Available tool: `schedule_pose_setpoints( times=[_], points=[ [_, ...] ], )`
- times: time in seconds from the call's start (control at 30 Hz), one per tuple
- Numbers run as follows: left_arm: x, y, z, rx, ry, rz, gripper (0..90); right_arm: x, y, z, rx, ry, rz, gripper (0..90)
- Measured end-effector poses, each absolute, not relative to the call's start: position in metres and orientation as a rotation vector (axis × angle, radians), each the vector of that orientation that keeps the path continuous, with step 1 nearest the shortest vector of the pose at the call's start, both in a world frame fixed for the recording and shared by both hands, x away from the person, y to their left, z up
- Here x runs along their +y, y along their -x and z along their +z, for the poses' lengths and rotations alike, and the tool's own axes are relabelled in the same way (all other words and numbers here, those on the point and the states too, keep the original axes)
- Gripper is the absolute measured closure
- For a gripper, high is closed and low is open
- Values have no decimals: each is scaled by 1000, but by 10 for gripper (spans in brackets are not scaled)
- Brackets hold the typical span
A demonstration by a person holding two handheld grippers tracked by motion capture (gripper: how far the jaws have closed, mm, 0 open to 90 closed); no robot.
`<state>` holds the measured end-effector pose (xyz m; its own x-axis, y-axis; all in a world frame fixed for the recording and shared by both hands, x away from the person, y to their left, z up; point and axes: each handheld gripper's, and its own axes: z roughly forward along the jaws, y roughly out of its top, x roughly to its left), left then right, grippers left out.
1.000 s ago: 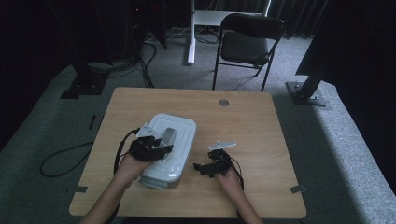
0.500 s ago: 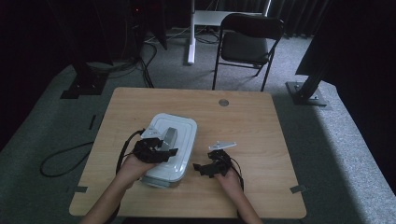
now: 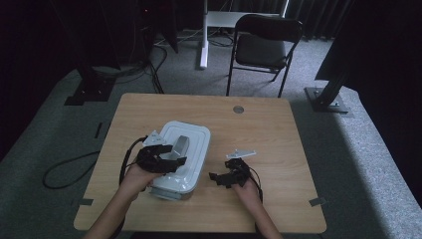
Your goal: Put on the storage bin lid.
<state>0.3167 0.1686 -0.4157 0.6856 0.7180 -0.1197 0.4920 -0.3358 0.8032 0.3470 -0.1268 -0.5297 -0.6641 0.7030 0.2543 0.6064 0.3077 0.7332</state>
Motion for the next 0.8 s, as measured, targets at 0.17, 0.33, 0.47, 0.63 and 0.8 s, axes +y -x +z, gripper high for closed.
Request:
schedule_pose_setpoints(
  times=[0.17,0.33,0.47,0.63,0.8],
  points=[
    [176,-313,-415,938,-2010,424,188,-126,-347,-528,2445,-1227,1289,121],
    [190,-311,-414,968,-1946,432,105,-127,-347,-526,2436,-1227,1299,121],
    [202,-309,-415,996,-1914,439,17,-128,-347,-525,2430,-1224,1304,121],
    [212,-309,-421,1020,-1904,437,17,-127,-347,-524,2429,-1221,1299,121],
    [226,-308,-423,1046,-1872,451,17,-127,-347,-524,2427,-1219,1301,121]
  ],
)
